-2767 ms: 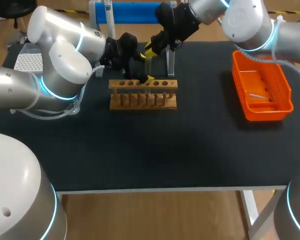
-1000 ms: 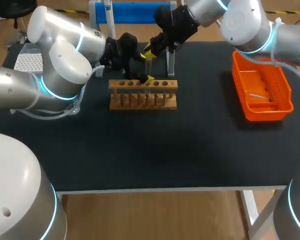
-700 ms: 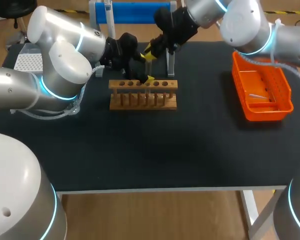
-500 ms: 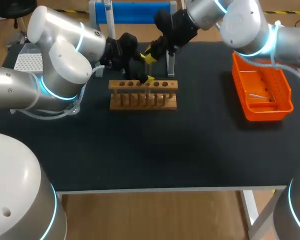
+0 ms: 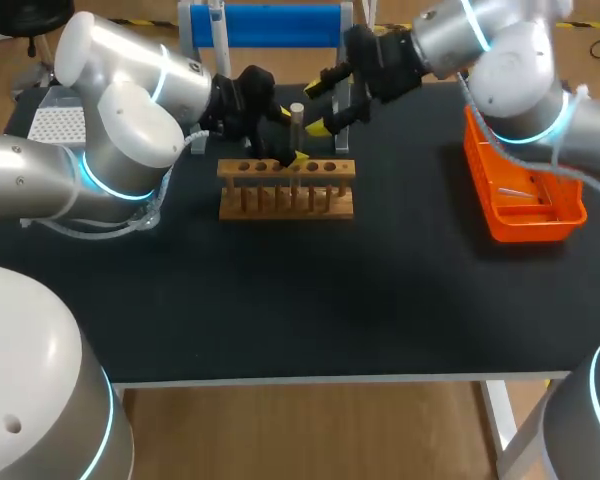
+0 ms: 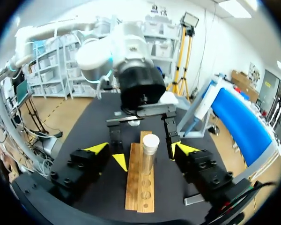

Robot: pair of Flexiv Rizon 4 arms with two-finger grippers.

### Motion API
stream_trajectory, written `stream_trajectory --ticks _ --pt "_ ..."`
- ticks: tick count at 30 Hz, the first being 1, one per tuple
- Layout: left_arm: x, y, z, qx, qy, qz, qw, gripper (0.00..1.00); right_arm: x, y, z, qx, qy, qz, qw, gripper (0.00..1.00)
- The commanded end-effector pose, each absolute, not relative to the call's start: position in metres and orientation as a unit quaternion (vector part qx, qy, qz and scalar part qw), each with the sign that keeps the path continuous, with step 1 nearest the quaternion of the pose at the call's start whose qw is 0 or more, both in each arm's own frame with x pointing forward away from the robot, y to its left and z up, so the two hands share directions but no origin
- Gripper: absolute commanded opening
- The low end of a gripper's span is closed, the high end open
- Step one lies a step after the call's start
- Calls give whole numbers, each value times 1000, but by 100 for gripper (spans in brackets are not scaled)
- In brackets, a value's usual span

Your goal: Invert the test tube, pick up the pipette, mount the tip to pipette, aspirate from beaker and dispense into the tube, eject the tip, return the pipette, and cap with the stopper.

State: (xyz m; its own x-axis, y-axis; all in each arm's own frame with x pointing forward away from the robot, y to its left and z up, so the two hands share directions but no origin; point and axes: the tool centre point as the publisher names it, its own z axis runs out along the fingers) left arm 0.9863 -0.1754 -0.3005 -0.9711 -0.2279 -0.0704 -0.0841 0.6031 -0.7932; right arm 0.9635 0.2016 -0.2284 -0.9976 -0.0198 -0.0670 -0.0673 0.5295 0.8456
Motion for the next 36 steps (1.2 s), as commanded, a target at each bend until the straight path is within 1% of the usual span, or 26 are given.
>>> stream_trajectory --ticks 1,6,19,36 --pt "986 -176 -300 -88 892 -436 82 100 952 187 -223 -38 834 550 22 0" --pt "986 -176 -300 -88 892 -436 82 100 948 188 -215 -53 793 606 4 0" --pt "986 -176 -300 -88 892 -436 82 100 954 202 -204 -29 735 676 -41 0" --pt "986 -176 -300 -88 892 -436 82 100 966 226 -209 -23 734 676 -54 0"
